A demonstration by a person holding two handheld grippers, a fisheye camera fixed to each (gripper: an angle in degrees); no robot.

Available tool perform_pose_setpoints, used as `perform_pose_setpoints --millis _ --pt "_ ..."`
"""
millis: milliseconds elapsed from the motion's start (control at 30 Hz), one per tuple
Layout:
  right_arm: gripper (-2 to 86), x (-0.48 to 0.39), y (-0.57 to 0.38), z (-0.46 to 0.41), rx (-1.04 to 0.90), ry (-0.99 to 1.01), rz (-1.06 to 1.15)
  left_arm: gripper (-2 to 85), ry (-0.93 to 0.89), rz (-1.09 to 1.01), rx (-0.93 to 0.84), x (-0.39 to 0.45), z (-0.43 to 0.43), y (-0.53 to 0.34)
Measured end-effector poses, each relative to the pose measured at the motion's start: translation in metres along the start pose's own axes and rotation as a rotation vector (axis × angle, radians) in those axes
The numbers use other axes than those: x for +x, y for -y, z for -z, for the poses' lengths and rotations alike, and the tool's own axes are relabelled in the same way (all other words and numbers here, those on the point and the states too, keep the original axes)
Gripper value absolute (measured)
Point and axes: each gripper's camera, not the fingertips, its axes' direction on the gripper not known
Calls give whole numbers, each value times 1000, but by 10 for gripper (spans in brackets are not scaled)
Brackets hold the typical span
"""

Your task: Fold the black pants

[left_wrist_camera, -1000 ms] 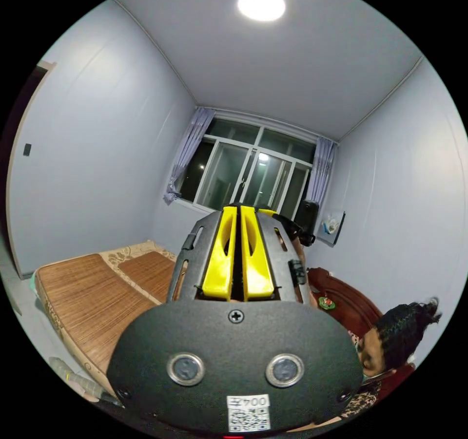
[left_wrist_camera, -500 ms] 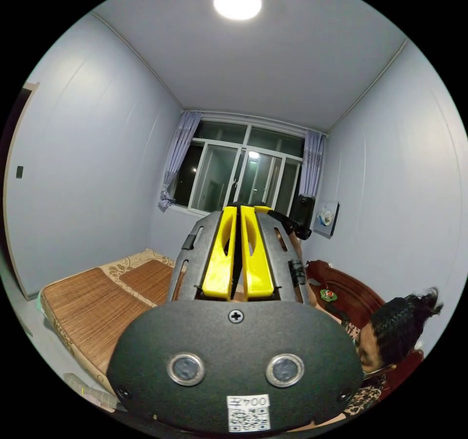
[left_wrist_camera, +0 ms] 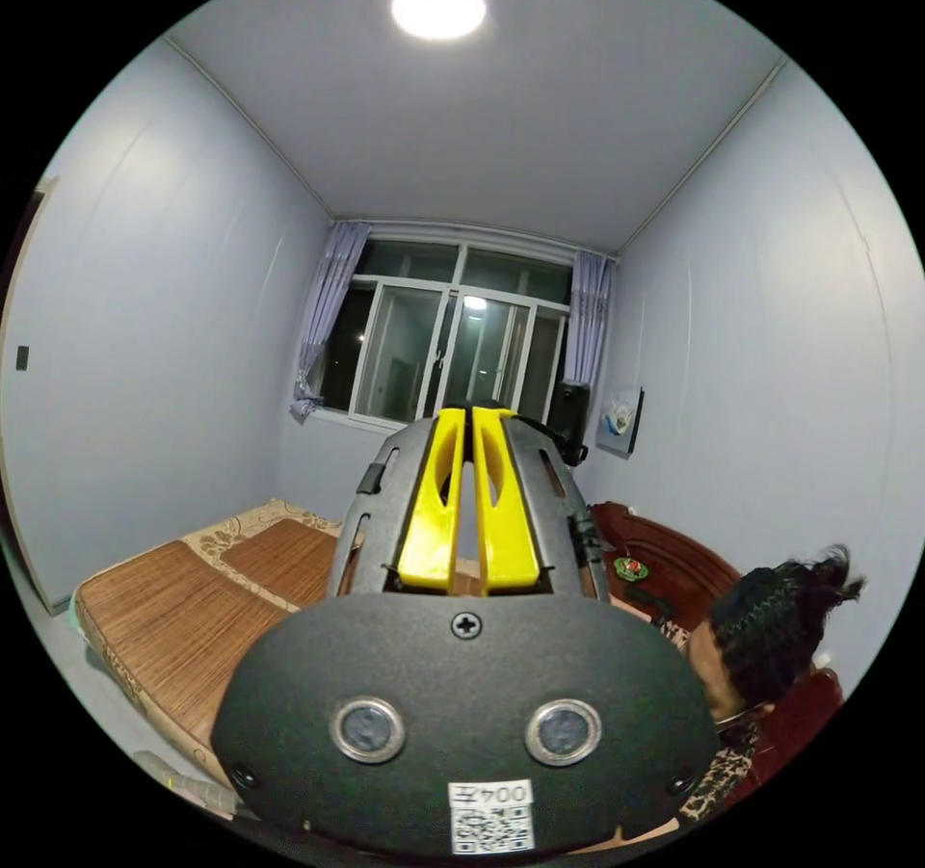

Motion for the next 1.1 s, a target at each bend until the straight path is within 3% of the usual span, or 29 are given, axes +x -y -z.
perform_pose_setpoints --millis 300,500,800,933,1100 --pt "35 12 0 -5 25 88 -6 12 -39 -11 19 -17 8 -3" --pt "37 60 -12 -43 5 151 -47 12 -46 29 8 -70 4 -25" --pt "37 215 -58 -182 -107 169 -245 13 5 256 -38 -263 -20 -94" --pt "37 304 -69 -258 -135 88 -347 14 54 359 -60 -371 -37 -108" --pt "37 355 -53 -296 28 -19 -297 13 102 243 -30 -408 -42 -73"
